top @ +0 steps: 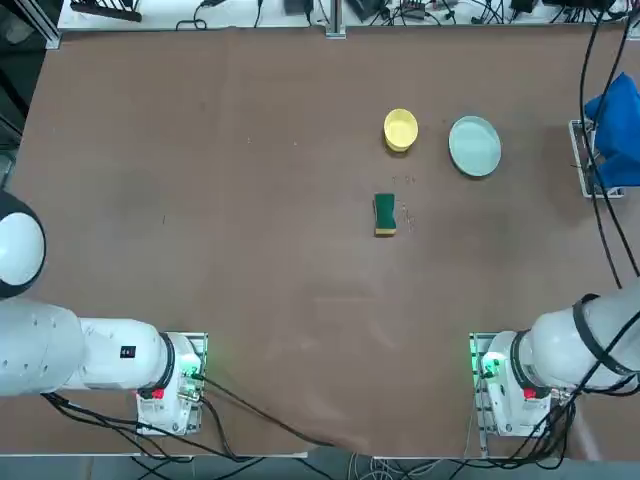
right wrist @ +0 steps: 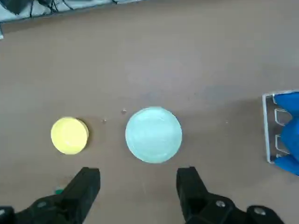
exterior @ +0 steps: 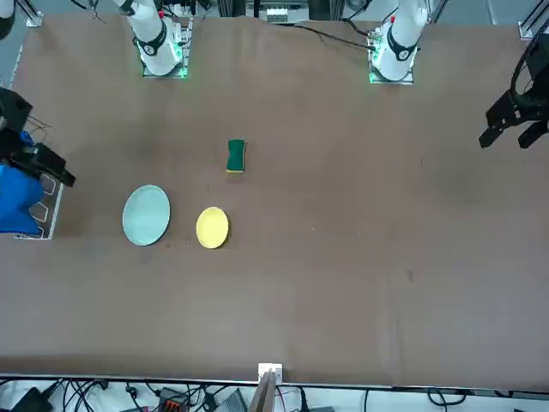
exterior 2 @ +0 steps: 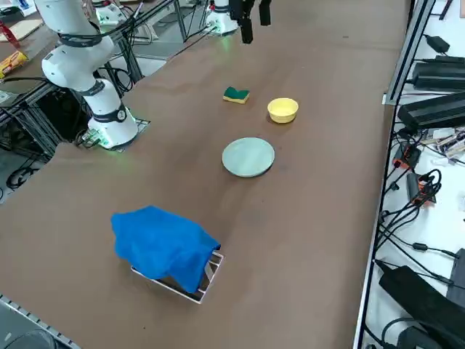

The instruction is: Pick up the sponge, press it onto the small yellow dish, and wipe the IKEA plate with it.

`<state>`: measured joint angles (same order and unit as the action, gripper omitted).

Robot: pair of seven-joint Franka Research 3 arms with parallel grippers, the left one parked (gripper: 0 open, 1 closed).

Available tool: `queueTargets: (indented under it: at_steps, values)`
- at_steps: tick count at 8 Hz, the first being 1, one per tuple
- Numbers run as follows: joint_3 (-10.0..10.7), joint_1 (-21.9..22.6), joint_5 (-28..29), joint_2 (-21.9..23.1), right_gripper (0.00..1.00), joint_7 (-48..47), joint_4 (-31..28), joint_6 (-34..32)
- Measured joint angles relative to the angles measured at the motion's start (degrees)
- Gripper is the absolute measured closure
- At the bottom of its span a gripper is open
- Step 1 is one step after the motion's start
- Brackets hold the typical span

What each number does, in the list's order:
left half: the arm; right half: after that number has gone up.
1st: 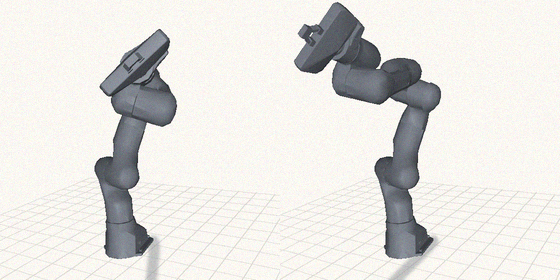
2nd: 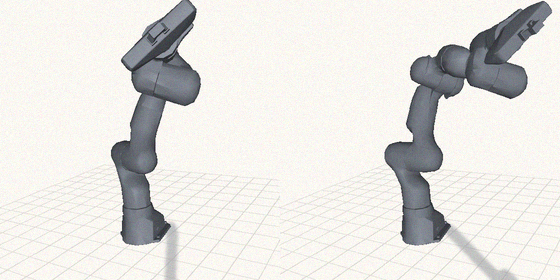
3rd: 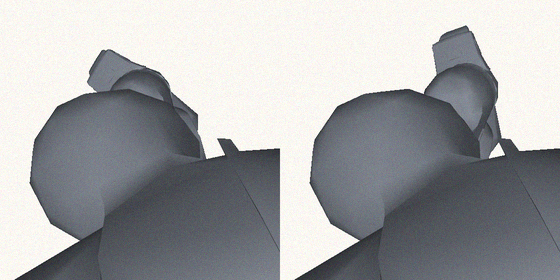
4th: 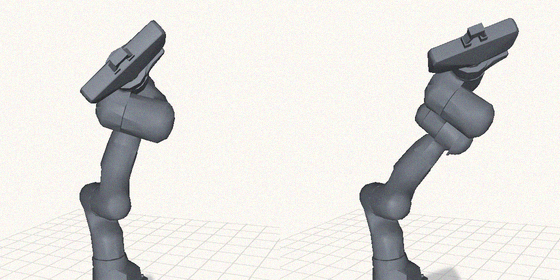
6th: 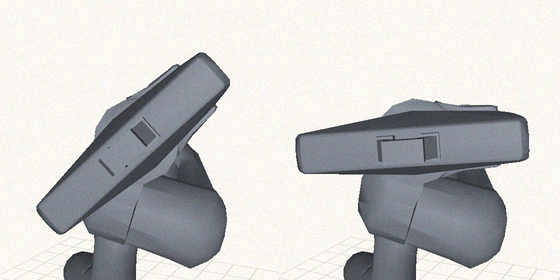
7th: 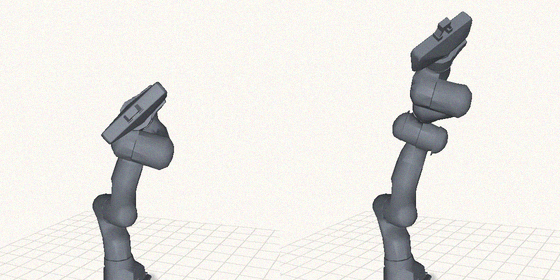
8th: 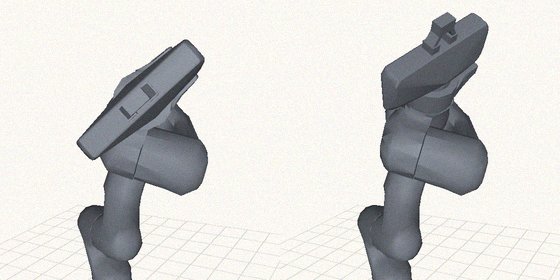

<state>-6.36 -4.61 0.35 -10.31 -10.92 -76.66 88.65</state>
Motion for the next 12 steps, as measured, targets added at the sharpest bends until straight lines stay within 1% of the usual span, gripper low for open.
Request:
queueTargets:
  at_steps: [1,3,5,12]
  values:
    - [0.0,0.2,0.0,1.8,0.00,0.1,-2.0,-1.5]
    - [0.0,0.4,0.0,4.3,0.00,2.2,-5.7,-1.6]
    - [0.0,0.4,0.0,4.2,0.00,4.3,-6.0,-1.6]
    - [0.0,0.5,0.0,3.8,0.00,4.7,-6.0,-1.6]
